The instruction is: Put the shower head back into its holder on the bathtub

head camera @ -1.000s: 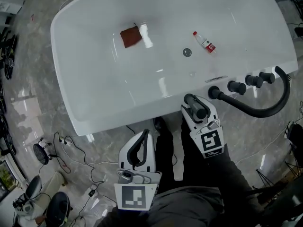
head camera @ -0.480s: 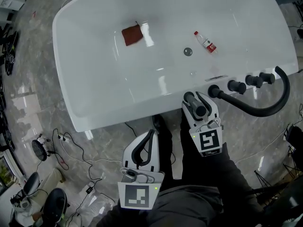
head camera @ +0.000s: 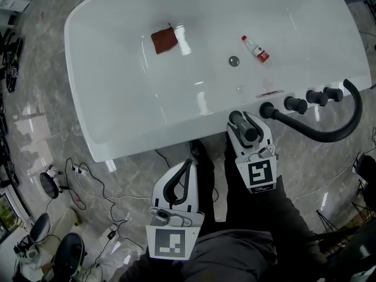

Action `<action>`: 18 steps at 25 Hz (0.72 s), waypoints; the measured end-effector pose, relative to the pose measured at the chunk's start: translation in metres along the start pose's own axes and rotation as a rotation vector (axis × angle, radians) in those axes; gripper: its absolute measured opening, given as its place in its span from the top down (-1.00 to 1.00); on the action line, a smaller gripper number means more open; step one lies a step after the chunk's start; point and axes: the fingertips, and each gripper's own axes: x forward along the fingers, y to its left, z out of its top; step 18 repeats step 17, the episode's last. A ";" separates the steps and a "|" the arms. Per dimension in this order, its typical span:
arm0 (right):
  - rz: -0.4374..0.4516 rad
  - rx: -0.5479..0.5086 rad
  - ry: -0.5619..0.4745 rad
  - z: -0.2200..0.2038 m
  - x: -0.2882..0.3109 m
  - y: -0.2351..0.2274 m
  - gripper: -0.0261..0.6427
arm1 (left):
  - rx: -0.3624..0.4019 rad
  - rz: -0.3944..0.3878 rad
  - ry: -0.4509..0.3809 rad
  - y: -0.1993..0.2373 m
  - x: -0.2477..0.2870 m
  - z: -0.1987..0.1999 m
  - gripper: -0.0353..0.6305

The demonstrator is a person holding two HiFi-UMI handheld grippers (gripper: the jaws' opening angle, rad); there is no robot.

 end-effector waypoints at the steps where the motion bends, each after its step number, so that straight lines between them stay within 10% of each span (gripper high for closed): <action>1: 0.001 -0.003 0.000 0.000 0.000 0.001 0.31 | 0.002 -0.001 0.002 0.000 0.000 -0.001 0.88; 18: -0.014 -0.021 0.016 0.003 -0.006 0.006 0.31 | -0.007 0.007 -0.003 0.002 -0.014 -0.005 0.88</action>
